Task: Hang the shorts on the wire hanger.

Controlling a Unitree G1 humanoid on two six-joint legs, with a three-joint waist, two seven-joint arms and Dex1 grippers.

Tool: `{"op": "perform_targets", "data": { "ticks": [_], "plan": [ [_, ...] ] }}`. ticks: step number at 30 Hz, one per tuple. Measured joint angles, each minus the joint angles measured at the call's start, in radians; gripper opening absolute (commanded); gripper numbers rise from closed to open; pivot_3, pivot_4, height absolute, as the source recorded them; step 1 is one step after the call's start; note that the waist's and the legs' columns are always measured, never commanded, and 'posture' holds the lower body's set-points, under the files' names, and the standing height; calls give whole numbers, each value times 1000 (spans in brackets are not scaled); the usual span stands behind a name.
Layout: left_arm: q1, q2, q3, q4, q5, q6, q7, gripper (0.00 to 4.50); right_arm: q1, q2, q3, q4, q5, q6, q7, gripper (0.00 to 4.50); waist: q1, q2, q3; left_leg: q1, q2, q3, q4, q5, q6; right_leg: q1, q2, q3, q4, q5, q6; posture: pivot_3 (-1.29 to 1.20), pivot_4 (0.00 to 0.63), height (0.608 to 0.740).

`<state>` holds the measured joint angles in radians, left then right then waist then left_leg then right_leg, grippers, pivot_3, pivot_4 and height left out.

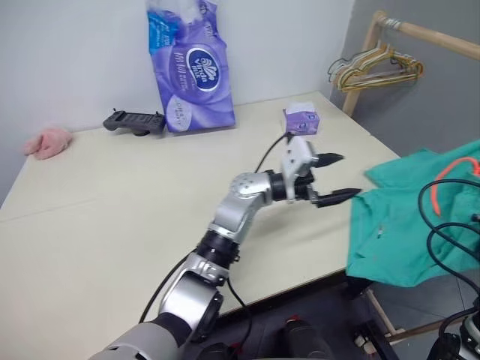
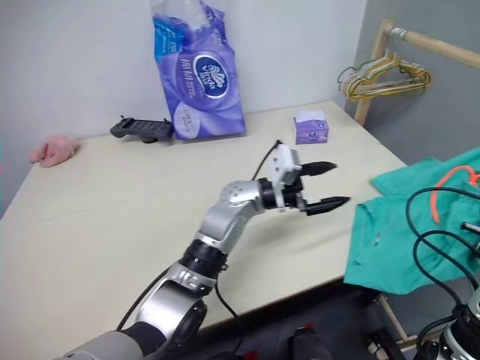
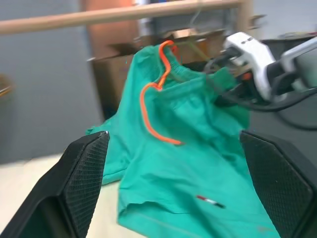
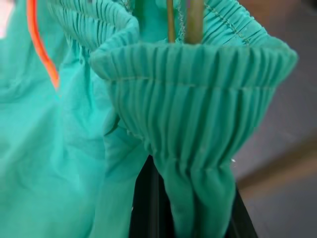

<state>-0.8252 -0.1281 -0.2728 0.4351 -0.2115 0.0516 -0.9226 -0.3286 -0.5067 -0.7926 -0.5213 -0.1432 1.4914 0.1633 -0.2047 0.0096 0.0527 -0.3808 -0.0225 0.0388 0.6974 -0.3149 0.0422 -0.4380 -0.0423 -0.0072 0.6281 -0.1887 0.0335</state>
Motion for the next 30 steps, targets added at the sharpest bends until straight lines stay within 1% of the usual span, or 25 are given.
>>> {"op": "perform_targets", "data": {
  "ticks": [1,4,7,9,12,15,20,24,30],
  "plan": [
    [-21,-2,-23,34,12,-31,5,4451,-11,-12,-9,27,-2,-21,-14,0,-18,2,-1,0,0,0,0,-1,2,3,-1,1,0,-1,1,-413,15,740],
    [-66,-7,-24,143,17,-89,44,4451,-16,-72,-45,122,-7,-88,-49,0,-52,5,-3,7,-1,1,0,-6,9,11,-2,1,-1,-8,10,-433,16,740],
    [-119,-17,-24,232,16,-138,91,4451,-51,-122,-61,226,4,-144,-63,0,-79,3,-2,16,-2,1,0,-12,12,19,-2,1,-1,-16,13,-438,20,740],
    [-140,-18,-23,261,16,-159,114,4451,-62,-135,-60,261,9,-172,-65,0,-98,4,-2,19,-2,1,0,-15,12,23,-3,1,0,-20,14,-448,23,740],
    [-164,-19,-23,312,15,-185,159,4451,-86,-168,-49,338,25,-195,-61,0,-118,5,-2,19,-3,1,0,-17,13,24,-4,2,0,-21,15,-453,26,740],
    [-186,-20,-21,344,14,-196,193,4451,-124,-211,-47,431,50,-218,-55,0,-133,5,-2,20,-5,1,0,-17,13,24,-6,2,0,-22,16,-450,27,740],
    [-240,-24,-18,367,8,-214,224,4451,-195,-282,-26,614,88,-297,-55,0,-155,4,-1,23,-12,0,-1,-18,16,29,-13,1,-1,-26,22,-437,29,740],
    [-256,-25,-15,383,-5,-218,240,4451,-227,-345,0,779,112,-375,-51,0,-160,3,-1,27,-16,1,-1,-19,17,33,-17,3,-1,-28,26,-429,32,740],
    [-258,-25,-15,392,-12,-218,248,4451,-273,-355,30,900,168,-414,-41,0,-162,2,0,29,-19,5,-1,-21,19,34,-19,11,-1,-27,31,-400,38,740]
  ]
}}
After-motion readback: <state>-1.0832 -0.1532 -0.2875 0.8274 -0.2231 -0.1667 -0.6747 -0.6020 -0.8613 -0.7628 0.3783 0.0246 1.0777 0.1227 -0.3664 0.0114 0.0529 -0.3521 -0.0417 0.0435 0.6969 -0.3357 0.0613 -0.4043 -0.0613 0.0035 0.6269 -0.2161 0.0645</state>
